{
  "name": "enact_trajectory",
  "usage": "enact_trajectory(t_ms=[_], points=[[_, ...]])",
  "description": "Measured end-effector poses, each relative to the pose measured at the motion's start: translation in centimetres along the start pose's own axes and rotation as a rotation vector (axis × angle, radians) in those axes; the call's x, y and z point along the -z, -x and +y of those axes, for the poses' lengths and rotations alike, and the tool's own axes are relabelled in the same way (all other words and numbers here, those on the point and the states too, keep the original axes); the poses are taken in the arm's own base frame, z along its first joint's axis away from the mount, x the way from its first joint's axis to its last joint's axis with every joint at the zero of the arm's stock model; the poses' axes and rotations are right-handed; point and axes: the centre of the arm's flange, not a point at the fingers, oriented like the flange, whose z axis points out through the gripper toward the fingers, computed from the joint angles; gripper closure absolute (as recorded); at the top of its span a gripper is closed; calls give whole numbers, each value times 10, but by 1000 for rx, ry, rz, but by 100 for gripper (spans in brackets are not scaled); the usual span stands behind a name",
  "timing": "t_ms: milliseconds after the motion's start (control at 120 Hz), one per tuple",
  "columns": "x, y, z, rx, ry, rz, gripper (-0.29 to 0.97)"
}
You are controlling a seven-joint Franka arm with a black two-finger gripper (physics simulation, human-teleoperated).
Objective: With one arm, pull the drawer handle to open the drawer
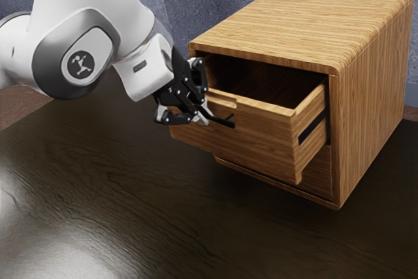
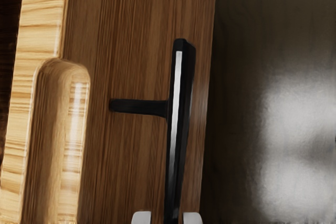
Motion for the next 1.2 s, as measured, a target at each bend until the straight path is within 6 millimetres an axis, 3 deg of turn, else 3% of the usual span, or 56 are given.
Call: enact_trajectory(t_ms=[450,783,1200], points=[[1,0,23,4,0,-5,72],[19,-1,41,5,-26,-11,74],[26,-1,61,10,-30,-11,73]])
